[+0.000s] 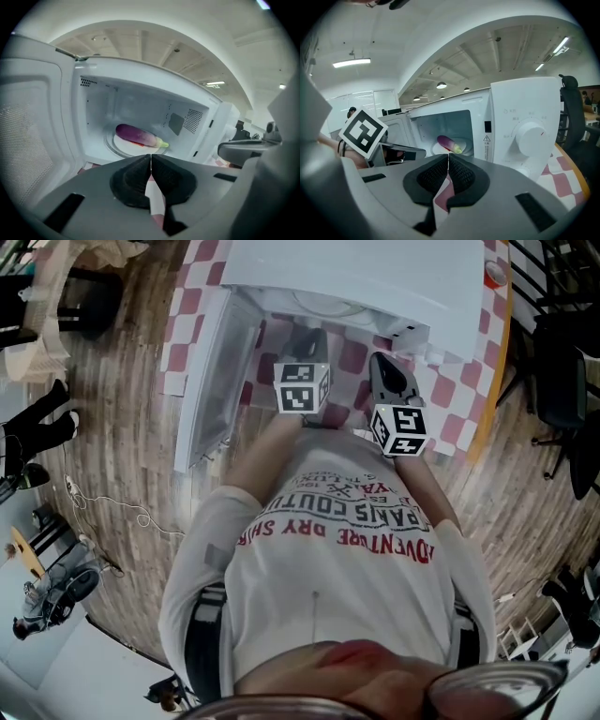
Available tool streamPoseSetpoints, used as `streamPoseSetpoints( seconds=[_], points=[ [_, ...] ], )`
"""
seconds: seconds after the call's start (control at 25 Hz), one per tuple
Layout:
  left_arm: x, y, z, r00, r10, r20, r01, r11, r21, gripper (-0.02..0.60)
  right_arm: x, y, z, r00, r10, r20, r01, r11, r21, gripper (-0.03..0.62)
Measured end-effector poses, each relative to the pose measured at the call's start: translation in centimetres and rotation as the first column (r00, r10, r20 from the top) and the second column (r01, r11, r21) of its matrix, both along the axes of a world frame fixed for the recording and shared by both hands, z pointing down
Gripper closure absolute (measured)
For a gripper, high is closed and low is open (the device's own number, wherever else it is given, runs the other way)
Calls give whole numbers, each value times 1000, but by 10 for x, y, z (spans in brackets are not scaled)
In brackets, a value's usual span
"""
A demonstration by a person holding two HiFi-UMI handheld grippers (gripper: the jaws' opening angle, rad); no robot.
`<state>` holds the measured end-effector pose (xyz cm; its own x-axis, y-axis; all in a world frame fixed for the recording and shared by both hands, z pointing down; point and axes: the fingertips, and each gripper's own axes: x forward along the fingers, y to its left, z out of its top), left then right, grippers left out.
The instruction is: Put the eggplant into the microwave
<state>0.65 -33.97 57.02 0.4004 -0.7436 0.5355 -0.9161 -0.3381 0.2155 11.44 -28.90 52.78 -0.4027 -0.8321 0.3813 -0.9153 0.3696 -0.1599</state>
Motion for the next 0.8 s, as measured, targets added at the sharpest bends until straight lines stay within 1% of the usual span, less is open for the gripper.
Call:
streamPoseSetpoints(
  seconds=[0.12, 0.2, 0.28, 0.36, 0.4, 0.48, 0.56, 0.6, 0.68, 0.8],
  points=[
    [4, 17, -19, 999, 28, -28, -26, 998, 58, 557, -2, 5, -8, 1000, 10, -15, -9, 1000, 27, 568],
    [9, 29, -38, 996, 66, -56, -60, 992, 112, 557, -2, 9, -18, 999, 18, -29, -16, 998, 62, 568],
    [17, 43, -61, 988, 127, -93, -108, 978, 180, 557, -2, 14, -31, 999, 29, -37, -25, 994, 111, 568],
    [23, 55, -82, 978, 178, -108, -147, 957, 249, 557, -2, 20, -45, 999, 39, -36, -33, 986, 162, 568],
    [24, 61, -92, 976, 192, -101, -157, 946, 285, 555, -2, 23, -52, 998, 44, -36, -37, 982, 184, 568],
    [25, 70, -109, 976, 208, -62, -173, 919, 355, 557, -2, 29, -64, 998, 53, -38, -43, 974, 224, 568],
    [25, 78, -123, 977, 212, -24, -184, 895, 406, 555, -3, 35, -74, 997, 58, -45, -45, 966, 254, 568],
    [25, 82, -129, 977, 212, -17, -185, 887, 424, 555, -3, 38, -78, 997, 60, -49, -45, 963, 264, 568],
    [25, 88, -139, 977, 211, -23, -179, 877, 446, 555, -3, 43, -83, 996, 63, -57, -44, 960, 278, 568],
    [25, 93, -146, 977, 212, -31, -174, 872, 457, 555, -2, 49, -84, 996, 66, -63, -46, 959, 279, 568]
  ],
)
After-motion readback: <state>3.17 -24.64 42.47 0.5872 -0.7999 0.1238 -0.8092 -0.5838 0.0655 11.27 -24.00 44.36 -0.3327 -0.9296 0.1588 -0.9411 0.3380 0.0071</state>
